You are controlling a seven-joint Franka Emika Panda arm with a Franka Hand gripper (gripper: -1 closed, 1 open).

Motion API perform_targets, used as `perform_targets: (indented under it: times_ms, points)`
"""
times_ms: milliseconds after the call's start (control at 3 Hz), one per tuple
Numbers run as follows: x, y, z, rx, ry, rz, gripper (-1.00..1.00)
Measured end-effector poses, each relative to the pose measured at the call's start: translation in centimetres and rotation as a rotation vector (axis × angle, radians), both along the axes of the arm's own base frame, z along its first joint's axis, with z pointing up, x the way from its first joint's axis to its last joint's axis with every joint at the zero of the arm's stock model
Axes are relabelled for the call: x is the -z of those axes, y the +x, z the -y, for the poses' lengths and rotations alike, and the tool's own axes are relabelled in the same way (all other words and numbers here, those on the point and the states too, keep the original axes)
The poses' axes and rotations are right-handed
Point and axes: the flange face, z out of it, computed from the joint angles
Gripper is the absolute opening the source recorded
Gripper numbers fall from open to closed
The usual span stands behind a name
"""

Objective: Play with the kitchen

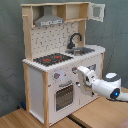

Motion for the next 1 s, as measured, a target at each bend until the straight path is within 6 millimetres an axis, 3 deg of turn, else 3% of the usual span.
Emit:
perform_targets:
  times_ms: [333,1000]
  points:
    - [1.6,1.3,1.6,0.013,0.054,-0.019,1.00]
    - [6.8,3.2,4.6,0.070,0.134,-0.050,1.00]
